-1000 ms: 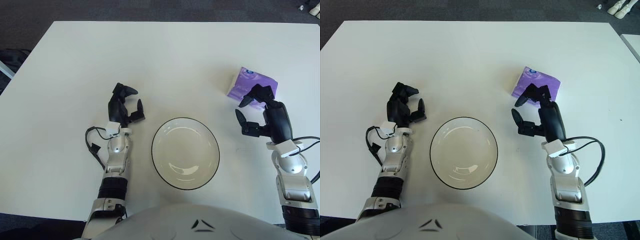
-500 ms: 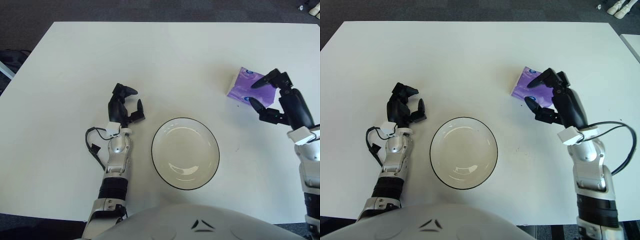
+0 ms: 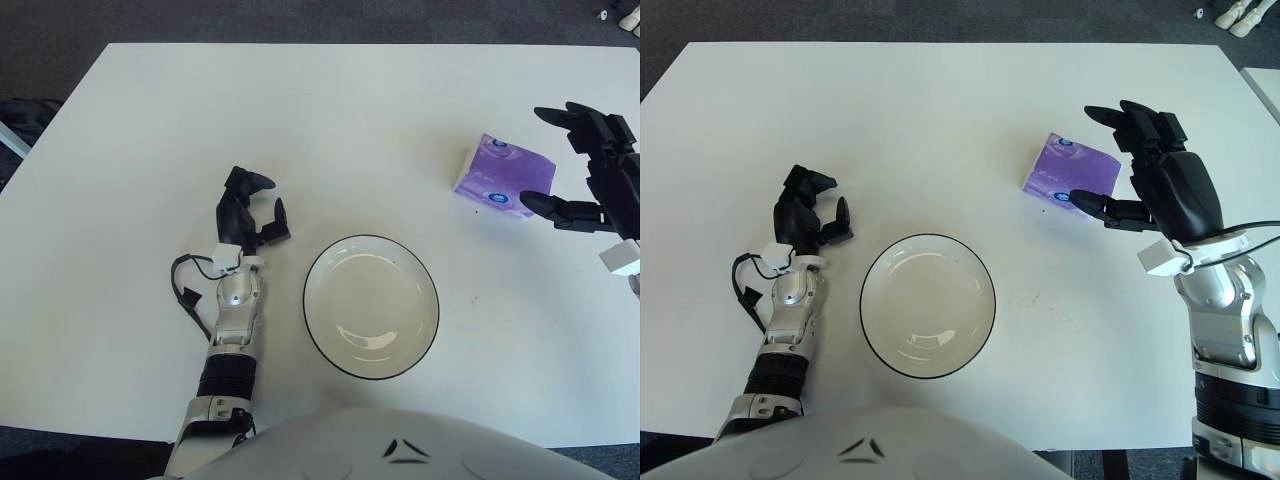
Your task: Put the tissue paper into the plate.
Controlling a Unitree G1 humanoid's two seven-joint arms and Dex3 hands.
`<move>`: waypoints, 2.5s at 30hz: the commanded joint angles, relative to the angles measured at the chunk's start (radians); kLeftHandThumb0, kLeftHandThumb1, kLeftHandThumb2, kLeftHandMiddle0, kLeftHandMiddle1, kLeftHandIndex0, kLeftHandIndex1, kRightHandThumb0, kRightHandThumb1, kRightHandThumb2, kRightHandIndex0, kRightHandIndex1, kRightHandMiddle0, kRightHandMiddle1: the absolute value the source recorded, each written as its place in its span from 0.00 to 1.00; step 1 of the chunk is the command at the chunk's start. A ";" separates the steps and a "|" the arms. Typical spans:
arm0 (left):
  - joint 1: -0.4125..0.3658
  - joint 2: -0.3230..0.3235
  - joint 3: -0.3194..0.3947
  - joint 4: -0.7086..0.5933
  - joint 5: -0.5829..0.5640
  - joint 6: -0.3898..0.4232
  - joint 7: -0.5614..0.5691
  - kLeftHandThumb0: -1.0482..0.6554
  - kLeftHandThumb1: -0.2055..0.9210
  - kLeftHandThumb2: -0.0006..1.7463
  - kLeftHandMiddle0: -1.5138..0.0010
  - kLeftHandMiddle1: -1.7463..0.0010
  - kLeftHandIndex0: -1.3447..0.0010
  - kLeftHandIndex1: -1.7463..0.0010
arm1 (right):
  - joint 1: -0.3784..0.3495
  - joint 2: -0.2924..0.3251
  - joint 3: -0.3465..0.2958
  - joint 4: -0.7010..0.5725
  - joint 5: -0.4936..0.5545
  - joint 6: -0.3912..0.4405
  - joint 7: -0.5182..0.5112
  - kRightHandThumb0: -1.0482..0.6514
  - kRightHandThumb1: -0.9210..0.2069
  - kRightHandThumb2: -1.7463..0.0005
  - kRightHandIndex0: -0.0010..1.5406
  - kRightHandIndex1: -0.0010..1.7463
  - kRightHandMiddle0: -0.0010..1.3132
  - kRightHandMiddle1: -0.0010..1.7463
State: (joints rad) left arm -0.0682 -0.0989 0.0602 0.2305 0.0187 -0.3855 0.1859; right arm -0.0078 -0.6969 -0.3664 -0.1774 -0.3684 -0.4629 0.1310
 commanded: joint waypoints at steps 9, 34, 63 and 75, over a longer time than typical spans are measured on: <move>0.108 -0.020 -0.014 0.145 0.010 -0.002 -0.002 0.61 0.36 0.80 0.53 0.11 0.58 0.00 | -0.115 -0.119 0.025 0.035 0.003 0.106 0.114 0.00 0.20 0.70 0.00 0.00 0.00 0.00; 0.110 -0.014 -0.017 0.136 0.007 0.001 -0.016 0.61 0.35 0.81 0.53 0.10 0.59 0.00 | -0.223 -0.243 0.148 0.040 -0.013 0.205 0.321 0.00 0.17 0.73 0.00 0.00 0.00 0.00; 0.119 -0.032 -0.018 0.136 -0.004 0.004 -0.009 0.61 0.37 0.79 0.54 0.11 0.59 0.00 | -0.537 -0.161 0.463 0.439 -0.050 0.069 0.381 0.00 0.31 0.72 0.00 0.00 0.00 0.00; 0.129 -0.024 -0.013 0.143 -0.007 -0.029 -0.017 0.61 0.37 0.79 0.55 0.10 0.59 0.00 | -0.641 -0.107 0.527 0.660 -0.087 -0.049 0.294 0.00 0.31 0.71 0.00 0.00 0.00 0.00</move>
State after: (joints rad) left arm -0.0724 -0.0987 0.0518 0.2337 0.0132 -0.4298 0.1705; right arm -0.6180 -0.8093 0.1487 0.4585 -0.4413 -0.4727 0.4569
